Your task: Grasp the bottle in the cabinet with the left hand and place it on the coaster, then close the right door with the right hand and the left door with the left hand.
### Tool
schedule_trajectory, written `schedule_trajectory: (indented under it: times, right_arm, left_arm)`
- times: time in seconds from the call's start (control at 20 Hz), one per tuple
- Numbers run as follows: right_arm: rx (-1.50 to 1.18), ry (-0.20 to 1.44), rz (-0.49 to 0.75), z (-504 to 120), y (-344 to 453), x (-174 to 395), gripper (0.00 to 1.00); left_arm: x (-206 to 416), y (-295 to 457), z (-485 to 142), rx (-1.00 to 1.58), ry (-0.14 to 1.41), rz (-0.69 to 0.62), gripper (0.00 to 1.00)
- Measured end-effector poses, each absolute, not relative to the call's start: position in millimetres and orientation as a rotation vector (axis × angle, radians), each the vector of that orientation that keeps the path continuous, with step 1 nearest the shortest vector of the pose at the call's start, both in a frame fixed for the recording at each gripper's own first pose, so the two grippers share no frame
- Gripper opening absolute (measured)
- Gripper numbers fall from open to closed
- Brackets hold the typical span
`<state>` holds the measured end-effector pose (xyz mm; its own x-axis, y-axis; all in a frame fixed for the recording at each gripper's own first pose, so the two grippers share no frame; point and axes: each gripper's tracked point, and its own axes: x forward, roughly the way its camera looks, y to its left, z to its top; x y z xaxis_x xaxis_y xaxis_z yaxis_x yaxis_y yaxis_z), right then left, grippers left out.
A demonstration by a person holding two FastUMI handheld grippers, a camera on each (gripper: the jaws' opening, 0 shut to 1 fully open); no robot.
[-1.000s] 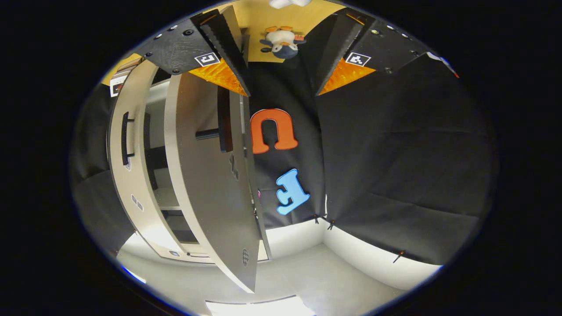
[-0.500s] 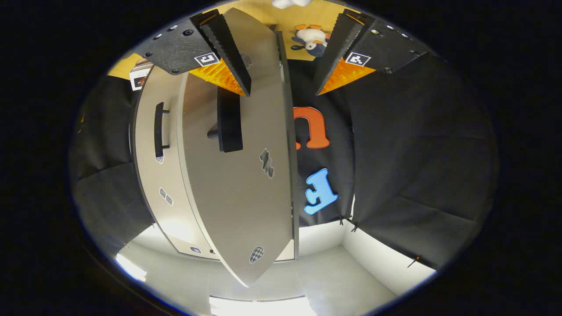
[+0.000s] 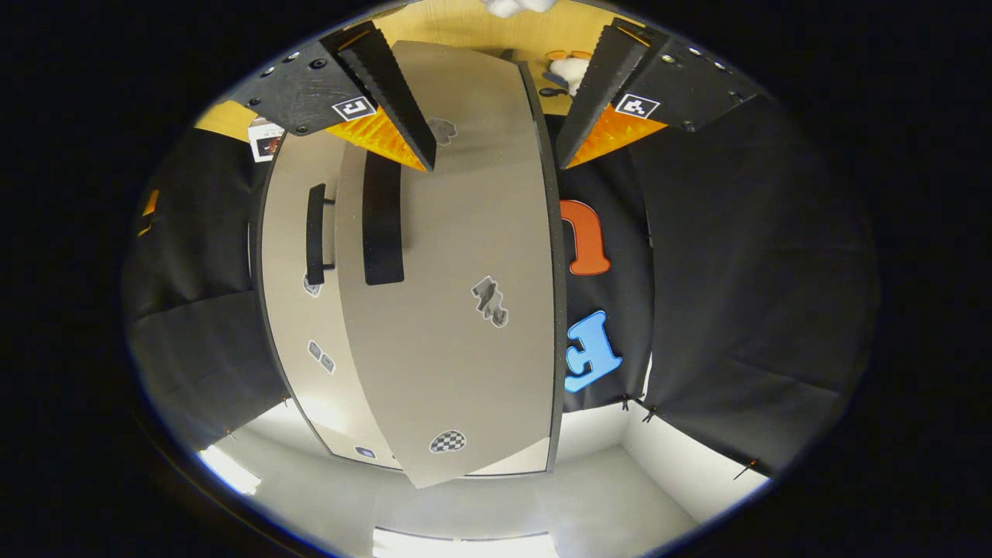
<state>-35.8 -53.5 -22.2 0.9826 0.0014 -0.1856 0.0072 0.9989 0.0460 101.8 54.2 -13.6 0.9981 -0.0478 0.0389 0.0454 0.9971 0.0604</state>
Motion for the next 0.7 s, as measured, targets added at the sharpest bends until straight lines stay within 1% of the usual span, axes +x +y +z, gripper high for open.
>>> schedule_trajectory:
  times: [0.05,0.1,0.45,0.5,0.55,0.6,0.65,0.7]
  right_arm:
    - [0.044,0.183,-0.002,-21,-52,-35,0.95]
    - [0.042,0.179,-0.002,-21,-50,-35,0.98]
    - [0.047,0.146,0.012,-12,-33,-27,0.98]
    - [0.045,0.144,0.010,-13,-33,-26,0.95]
    - [0.045,0.140,0.009,-13,-31,-25,0.98]
    - [0.044,0.137,0.009,-14,-29,-25,0.95]
    - [0.040,0.135,0.007,-16,-29,-24,0.98]
    - [0.034,0.132,0.003,-18,-28,-24,0.98]
  left_arm:
    - [96,53,-16,0.065,-0.033,-0.048,0.95]
    - [91,53,-17,0.067,-0.029,-0.048,0.96]
    - [49,44,-24,0.040,0.000,-0.055,0.96]
    - [42,43,-25,0.033,0.003,-0.056,0.96]
    - [35,39,-26,0.024,0.006,-0.056,0.96]
    - [28,38,-29,0.014,0.008,-0.047,0.96]
    - [25,38,-34,0.002,0.020,-0.036,0.96]
    - [19,37,-39,-0.006,0.029,-0.031,0.96]
